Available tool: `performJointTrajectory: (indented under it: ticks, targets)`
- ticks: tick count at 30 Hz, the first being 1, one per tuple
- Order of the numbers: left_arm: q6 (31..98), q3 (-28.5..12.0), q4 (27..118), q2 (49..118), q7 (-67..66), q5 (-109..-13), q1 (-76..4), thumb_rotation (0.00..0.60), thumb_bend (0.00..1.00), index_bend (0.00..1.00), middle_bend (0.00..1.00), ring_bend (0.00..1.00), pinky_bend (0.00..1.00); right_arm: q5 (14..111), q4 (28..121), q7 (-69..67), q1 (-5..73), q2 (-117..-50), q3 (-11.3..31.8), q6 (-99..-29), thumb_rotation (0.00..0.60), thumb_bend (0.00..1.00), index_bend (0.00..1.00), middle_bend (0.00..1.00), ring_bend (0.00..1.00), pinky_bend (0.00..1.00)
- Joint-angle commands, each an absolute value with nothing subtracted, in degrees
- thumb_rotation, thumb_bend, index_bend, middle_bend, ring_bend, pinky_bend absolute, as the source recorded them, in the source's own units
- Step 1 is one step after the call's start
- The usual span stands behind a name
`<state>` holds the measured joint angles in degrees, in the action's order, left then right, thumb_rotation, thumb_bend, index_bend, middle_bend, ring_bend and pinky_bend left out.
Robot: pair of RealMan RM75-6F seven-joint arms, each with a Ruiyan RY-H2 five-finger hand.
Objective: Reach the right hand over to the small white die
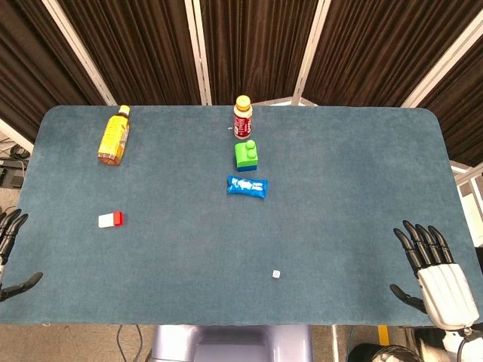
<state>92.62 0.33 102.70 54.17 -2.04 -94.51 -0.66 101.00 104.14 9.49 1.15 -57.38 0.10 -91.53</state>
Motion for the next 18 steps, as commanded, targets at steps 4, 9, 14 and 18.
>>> performJointTrajectory:
  ticks: [4,9,14,18]
  targets:
    - [92.57,0.32,102.56,54.09,-1.81,-94.46,-0.64,0.6,0.0,0.0,0.0,0.0,0.0,101.0,104.03,9.85,1.32,-57.66,-0.09,-90.94,0.6,0.0,0.0,0.0,0.0,0.0]
    - [92.08,0.29,102.53,54.22,-2.13,-94.23,-0.81,0.6,0.0,0.0,0.0,0.0,0.0,101.66,102.91,10.97,2.14,-58.25,-0.8,-88.67,0.6,0.0,0.0,0.14,0.08,0.01]
    - [90.76,-0.32,102.56,54.79,-3.43,-93.11,-1.59,0.6,0.0,0.0,0.0,0.0,0.0,107.02,95.73,12.54,5.67,-61.53,-1.68,-84.56,0.6,0.23,0.0,0.67,0.63,0.7]
    - [88.46,-1.07,102.2,55.61,-5.35,-90.7,-2.62,0.6,0.0,0.0,0.0,0.0,0.0,112.29,89.39,11.2,9.91,-63.8,-3.35,-79.69,0.6,0.43,0.0,0.76,0.73,0.92]
